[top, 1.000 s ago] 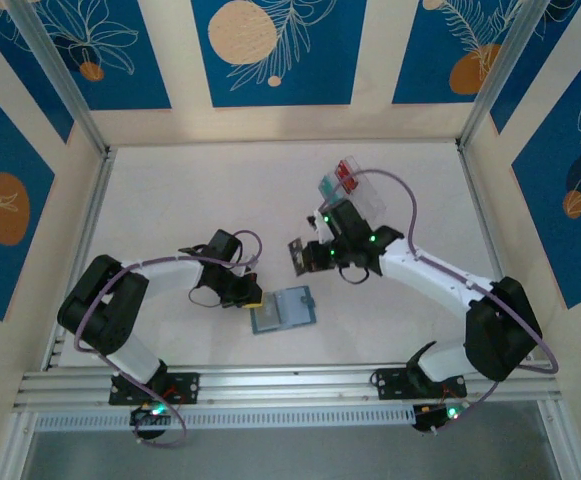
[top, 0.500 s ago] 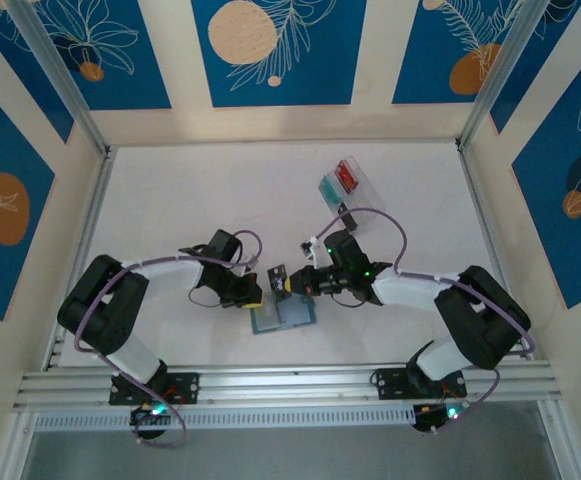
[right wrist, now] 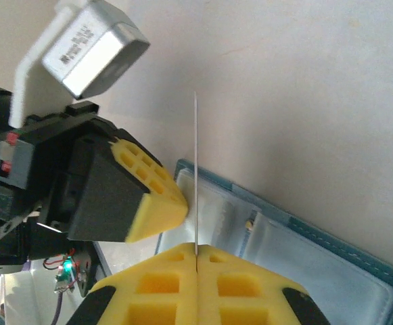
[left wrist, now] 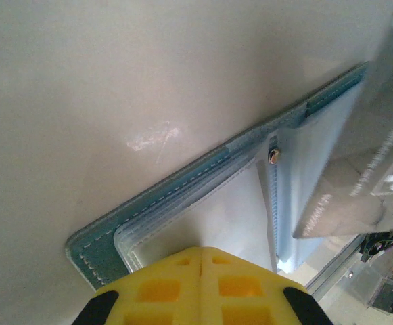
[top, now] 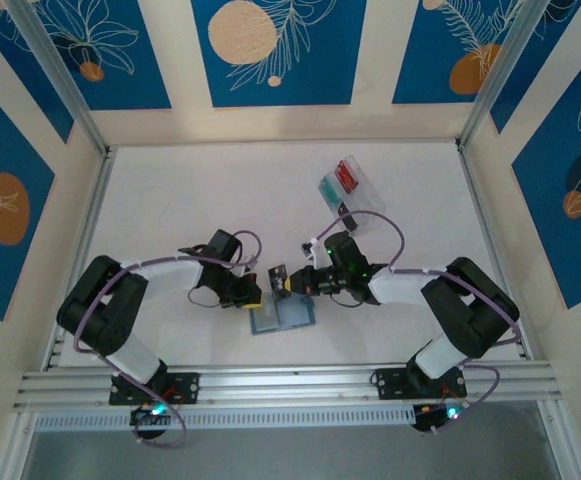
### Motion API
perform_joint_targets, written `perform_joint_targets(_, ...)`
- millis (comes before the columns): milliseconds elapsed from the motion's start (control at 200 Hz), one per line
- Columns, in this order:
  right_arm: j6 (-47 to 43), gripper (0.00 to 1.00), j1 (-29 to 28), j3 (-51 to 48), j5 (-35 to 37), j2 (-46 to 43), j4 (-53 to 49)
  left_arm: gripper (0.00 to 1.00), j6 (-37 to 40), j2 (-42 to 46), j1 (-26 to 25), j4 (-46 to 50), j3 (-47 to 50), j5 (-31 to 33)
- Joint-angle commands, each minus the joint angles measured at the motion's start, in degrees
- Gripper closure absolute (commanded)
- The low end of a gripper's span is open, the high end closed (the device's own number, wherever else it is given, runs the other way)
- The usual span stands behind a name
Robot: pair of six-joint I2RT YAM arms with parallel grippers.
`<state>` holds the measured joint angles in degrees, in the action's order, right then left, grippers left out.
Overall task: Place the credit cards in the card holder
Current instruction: Insert the credit card into the card slot.
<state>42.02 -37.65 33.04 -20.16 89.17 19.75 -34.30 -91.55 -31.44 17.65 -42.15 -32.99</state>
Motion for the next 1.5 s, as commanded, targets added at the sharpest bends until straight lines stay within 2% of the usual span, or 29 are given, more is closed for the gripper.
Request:
perform_joint_targets(0,-0.4,1.00,-0.2,-0.6,-0.4,1.6,0.7,1.00,0.6,-0.6,-0.6,4.3,0.9,3.0)
perform_joint_targets(465,-0.1,1.00,-0.7,-0.9,-0.8,3.9,2.2,1.00,0.5,-0.5,-0.6,4.4,0.9,3.0)
perform_joint_targets(800,2.2,1.00,-0.7,-1.3,-4.3,5.2,4.9,1.00,0.7,-0.5,-0.6,4.6,0.8,3.0)
perform_joint_targets(1495,6.6,1.00,-2.8,-5.4,-3.7,-0.6,-5.1,1.00,0.7,-0.6,-0.6,4.3,0.7,3.1)
